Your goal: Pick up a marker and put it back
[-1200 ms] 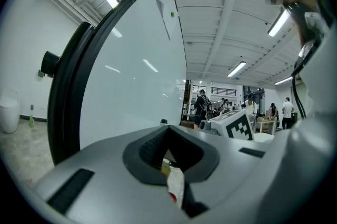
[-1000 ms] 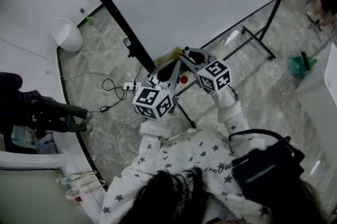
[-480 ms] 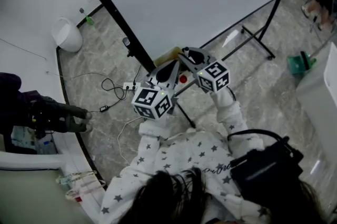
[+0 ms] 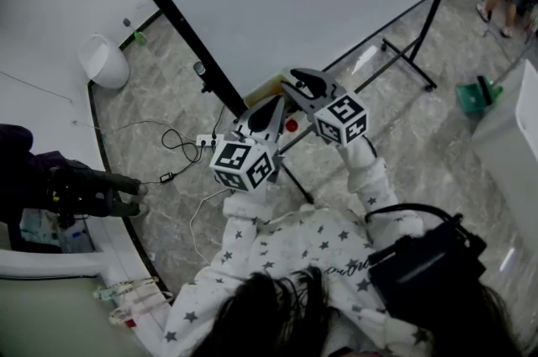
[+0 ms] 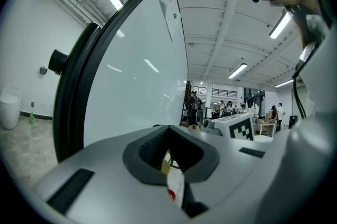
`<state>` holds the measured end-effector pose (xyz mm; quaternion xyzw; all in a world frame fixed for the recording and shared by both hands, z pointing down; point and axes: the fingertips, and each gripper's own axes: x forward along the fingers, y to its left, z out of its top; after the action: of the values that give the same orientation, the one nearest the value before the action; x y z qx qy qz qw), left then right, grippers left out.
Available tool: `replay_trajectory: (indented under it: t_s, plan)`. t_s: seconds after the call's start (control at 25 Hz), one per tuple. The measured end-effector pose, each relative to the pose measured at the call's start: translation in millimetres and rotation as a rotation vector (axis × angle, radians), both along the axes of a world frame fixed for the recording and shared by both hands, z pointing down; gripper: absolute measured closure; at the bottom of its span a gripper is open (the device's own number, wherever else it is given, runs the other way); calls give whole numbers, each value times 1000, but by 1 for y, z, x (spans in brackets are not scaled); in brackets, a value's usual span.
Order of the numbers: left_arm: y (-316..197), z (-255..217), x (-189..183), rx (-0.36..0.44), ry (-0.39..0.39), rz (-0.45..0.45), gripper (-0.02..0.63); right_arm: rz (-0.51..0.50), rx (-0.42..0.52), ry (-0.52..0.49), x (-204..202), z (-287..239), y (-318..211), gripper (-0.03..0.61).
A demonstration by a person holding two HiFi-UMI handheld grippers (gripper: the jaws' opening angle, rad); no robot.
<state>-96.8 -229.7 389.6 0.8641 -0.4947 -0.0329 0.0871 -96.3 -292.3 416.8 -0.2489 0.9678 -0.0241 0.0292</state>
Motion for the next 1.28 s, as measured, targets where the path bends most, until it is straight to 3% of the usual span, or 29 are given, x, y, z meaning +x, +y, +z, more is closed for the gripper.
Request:
replay_trajectory:
  t_s: [0.56,0.92,1.0,1.04,1.28]
  plan:
    - [8,-32,7,83,10,26,612,16,132,-9,19,-62,28,451]
    - [29,-61,20,128,11,60,612,-31,102,-12,32,-87,65,454]
    - [35,-65,23,136,3,68,612,-26,101,-14,36,-92,72,546]
    - [38,-66,24,137,-5,68,612,-23,102,-12,38,-93,74,563]
    - [53,-68,31,147,-58,89,612,-35,81,-12,41,-90,89,571]
